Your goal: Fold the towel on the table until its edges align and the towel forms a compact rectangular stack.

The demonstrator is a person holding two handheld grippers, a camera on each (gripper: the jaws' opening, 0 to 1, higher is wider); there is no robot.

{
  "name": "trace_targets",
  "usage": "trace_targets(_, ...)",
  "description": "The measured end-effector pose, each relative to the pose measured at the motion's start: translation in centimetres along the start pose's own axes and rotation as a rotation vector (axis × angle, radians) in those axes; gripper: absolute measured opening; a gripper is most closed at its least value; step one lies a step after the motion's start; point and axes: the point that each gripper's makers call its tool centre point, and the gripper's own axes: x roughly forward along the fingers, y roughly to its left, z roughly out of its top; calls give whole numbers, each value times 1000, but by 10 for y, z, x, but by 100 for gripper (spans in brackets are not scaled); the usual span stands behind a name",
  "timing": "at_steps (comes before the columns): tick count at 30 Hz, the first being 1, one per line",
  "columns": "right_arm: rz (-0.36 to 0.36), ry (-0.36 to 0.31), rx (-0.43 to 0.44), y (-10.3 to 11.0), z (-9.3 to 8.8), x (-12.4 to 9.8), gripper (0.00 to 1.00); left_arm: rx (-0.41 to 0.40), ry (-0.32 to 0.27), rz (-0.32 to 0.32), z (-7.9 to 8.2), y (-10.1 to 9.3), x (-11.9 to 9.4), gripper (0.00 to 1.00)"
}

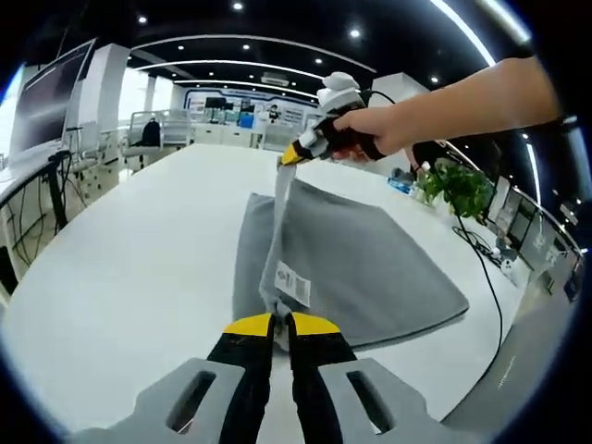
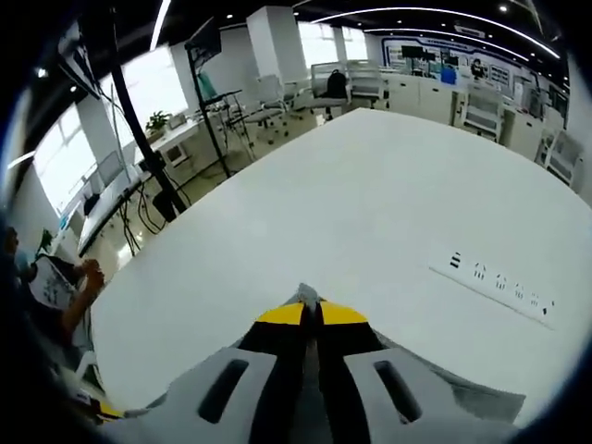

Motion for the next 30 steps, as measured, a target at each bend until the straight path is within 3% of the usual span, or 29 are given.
trace_targets(15,-13,15,-65,1,-9,26,3,46,73,57,-20,17,8,4)
trace_targets(19,-7,16,-62,0,-7,40,3,62,75,51,-23,19,7,4)
trace_targets(24,3,6,-64,0,-4,44,6,57,83,40,-25,17,8,3)
trace_targets(28,33,-2,-50,6,-5,48,14,48,84,31,-25,14,9,2)
trace_targets(30,39,-10,-79,9,-6,45,12,83,78,43,-24,16,9,2)
